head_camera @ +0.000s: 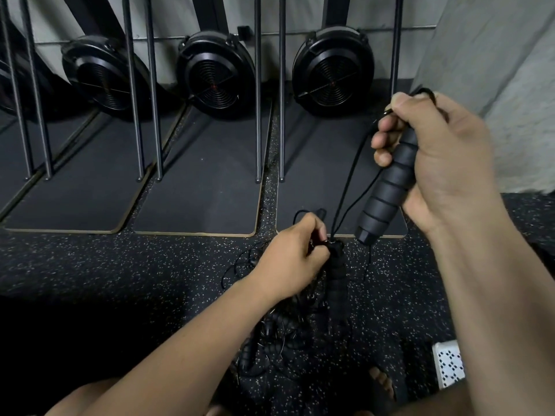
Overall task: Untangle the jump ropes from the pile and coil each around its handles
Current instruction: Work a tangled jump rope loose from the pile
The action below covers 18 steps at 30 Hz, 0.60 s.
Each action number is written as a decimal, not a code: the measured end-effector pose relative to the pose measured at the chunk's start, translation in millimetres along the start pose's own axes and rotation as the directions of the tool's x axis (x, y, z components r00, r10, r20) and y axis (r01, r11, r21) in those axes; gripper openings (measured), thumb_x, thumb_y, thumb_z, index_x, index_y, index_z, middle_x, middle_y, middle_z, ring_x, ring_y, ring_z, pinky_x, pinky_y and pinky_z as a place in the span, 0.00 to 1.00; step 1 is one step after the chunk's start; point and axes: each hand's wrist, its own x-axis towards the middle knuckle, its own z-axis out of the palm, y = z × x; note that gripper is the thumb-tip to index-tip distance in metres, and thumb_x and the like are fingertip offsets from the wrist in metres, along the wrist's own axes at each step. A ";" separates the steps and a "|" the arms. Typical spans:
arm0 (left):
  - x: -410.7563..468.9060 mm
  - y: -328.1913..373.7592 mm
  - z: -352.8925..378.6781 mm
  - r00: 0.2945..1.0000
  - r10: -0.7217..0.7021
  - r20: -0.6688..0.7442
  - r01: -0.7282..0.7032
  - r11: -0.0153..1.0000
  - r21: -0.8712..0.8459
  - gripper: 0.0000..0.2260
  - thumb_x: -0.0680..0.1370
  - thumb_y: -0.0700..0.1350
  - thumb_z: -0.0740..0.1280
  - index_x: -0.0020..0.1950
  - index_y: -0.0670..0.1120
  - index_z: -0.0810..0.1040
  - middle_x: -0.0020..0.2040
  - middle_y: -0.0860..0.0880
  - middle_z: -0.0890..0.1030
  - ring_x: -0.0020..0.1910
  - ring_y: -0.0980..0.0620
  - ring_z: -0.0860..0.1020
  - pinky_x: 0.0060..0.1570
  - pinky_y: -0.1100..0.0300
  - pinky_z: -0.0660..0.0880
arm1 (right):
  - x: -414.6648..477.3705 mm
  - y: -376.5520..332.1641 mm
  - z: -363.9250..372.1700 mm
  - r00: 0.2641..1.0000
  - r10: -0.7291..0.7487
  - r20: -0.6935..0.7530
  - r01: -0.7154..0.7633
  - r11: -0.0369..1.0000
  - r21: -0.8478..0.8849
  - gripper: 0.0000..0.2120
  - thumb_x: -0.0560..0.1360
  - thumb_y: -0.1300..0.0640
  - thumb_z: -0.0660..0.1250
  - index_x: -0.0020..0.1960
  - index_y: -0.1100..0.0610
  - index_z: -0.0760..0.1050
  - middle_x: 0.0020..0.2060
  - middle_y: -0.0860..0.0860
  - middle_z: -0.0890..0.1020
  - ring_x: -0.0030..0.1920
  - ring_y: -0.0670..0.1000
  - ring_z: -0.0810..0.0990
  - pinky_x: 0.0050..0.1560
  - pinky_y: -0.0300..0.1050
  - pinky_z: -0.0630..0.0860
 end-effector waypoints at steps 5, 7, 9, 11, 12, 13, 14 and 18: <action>-3.6 3.5 -3.5 0.994 -0.032 0.107 0.042 0.995 -0.091 0.10 0.82 0.53 0.69 0.49 0.53 0.68 0.33 0.53 0.74 0.32 0.53 0.69 0.36 0.49 0.71 | 4.0 5.0 -5.2 0.998 -0.023 -0.050 0.023 1.000 0.000 0.09 0.83 0.63 0.68 0.45 0.57 0.72 0.34 0.52 0.80 0.33 0.51 0.81 0.30 0.42 0.71; -4.4 4.7 -4.7 0.994 -0.026 0.102 0.027 1.000 -0.011 0.20 0.78 0.64 0.73 0.49 0.53 0.66 0.34 0.54 0.73 0.32 0.56 0.69 0.34 0.54 0.69 | 4.9 5.9 -5.7 0.997 -0.036 -0.061 0.036 0.999 0.004 0.07 0.83 0.63 0.68 0.47 0.59 0.72 0.34 0.53 0.80 0.33 0.51 0.81 0.30 0.42 0.71; -3.3 3.3 -5.6 0.997 -0.026 0.074 0.023 0.999 0.035 0.23 0.75 0.65 0.76 0.48 0.52 0.67 0.35 0.54 0.73 0.32 0.57 0.67 0.32 0.59 0.66 | 5.4 6.7 -5.9 0.997 -0.044 -0.069 0.045 0.999 0.004 0.06 0.83 0.63 0.68 0.51 0.62 0.72 0.34 0.52 0.80 0.33 0.51 0.80 0.30 0.42 0.71; -2.0 0.6 -7.0 0.999 -0.021 0.042 0.018 0.998 0.067 0.22 0.75 0.62 0.77 0.46 0.52 0.68 0.36 0.54 0.75 0.32 0.57 0.69 0.32 0.61 0.66 | 5.4 7.1 -5.8 0.996 -0.045 -0.075 0.046 0.999 0.008 0.05 0.83 0.63 0.68 0.52 0.62 0.72 0.34 0.52 0.80 0.33 0.51 0.80 0.30 0.42 0.71; -1.4 -0.3 -7.7 1.000 -0.012 0.024 0.010 0.996 0.088 0.20 0.76 0.61 0.77 0.45 0.52 0.69 0.37 0.54 0.76 0.33 0.57 0.70 0.32 0.61 0.66 | 5.3 7.2 -5.8 0.996 -0.042 -0.078 0.043 0.999 0.009 0.05 0.83 0.63 0.68 0.52 0.62 0.72 0.34 0.52 0.80 0.33 0.50 0.80 0.30 0.42 0.71; -0.8 -1.7 -8.3 1.000 -0.004 0.003 0.004 0.994 0.112 0.19 0.77 0.60 0.77 0.45 0.52 0.69 0.38 0.54 0.76 0.34 0.56 0.71 0.33 0.60 0.68 | 5.1 7.4 -5.6 0.996 -0.037 -0.080 0.038 0.999 0.009 0.05 0.83 0.63 0.68 0.52 0.62 0.72 0.34 0.52 0.80 0.33 0.50 0.80 0.30 0.42 0.71; -0.2 -3.1 -8.6 1.000 0.004 -0.018 -0.001 0.990 0.139 0.18 0.77 0.58 0.76 0.44 0.52 0.70 0.39 0.54 0.77 0.36 0.56 0.72 0.35 0.58 0.70 | 4.8 7.7 -5.4 0.996 -0.033 -0.080 0.033 0.999 0.007 0.05 0.83 0.63 0.68 0.51 0.62 0.72 0.34 0.52 0.80 0.33 0.50 0.80 0.30 0.42 0.71; 0.3 -10.6 -8.0 0.982 0.149 -0.112 -0.114 0.954 0.276 0.13 0.78 0.53 0.76 0.45 0.53 0.72 0.45 0.56 0.76 0.44 0.54 0.75 0.43 0.50 0.77 | 3.3 9.2 -2.2 0.997 -0.022 -0.070 0.022 1.000 -0.001 0.08 0.83 0.63 0.68 0.46 0.59 0.73 0.34 0.53 0.80 0.33 0.50 0.81 0.30 0.42 0.71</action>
